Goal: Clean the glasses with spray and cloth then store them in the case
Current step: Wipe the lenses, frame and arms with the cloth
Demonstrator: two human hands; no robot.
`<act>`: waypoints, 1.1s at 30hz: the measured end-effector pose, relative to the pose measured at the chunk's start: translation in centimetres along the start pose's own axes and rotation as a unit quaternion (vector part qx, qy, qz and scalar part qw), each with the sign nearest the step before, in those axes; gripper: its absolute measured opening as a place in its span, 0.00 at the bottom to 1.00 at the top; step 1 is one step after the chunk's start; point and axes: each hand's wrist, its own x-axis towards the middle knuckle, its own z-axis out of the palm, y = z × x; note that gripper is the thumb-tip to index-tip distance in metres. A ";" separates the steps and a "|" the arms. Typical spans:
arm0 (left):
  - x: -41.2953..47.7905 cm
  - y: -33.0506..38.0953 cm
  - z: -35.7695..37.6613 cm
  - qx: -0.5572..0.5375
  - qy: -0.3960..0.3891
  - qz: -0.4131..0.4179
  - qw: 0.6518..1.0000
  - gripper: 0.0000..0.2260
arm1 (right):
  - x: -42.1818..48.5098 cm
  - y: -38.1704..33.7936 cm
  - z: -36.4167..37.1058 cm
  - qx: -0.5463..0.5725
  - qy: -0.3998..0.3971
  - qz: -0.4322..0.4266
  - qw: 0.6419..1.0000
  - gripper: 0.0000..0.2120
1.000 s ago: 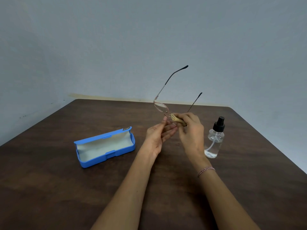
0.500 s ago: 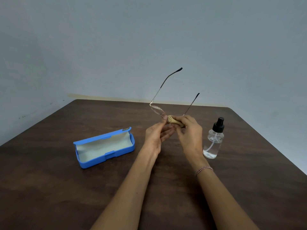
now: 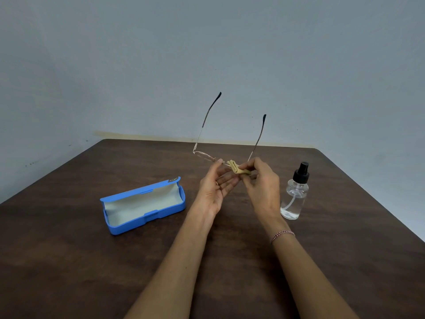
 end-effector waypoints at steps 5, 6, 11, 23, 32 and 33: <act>0.0 0.0 0.0 0.025 -0.020 0.011 0.999 0.10 | 0.1 0.2 0.0 -0.044 0.001 0.001 0.999 0.12; 0.0 0.0 0.0 0.032 -0.022 0.014 0.999 0.09 | 0.1 0.3 0.0 -0.034 -0.001 0.005 0.999 0.13; 0.2 0.0 -0.3 0.034 -0.014 0.037 0.999 0.08 | 0.1 -0.1 0.0 0.106 0.009 0.050 0.993 0.15; 0.6 -0.4 -0.8 0.053 0.004 0.079 0.995 0.13 | 0.4 2.7 1.5 0.305 0.097 0.300 0.899 0.11; 0.7 -0.4 -0.9 0.069 0.013 0.080 0.994 0.14 | 1.3 2.2 3.2 0.426 0.076 0.361 0.826 0.14; 0.7 -0.4 -0.9 0.072 0.015 0.081 0.994 0.14 | 1.3 2.0 3.4 0.449 0.069 0.357 0.817 0.13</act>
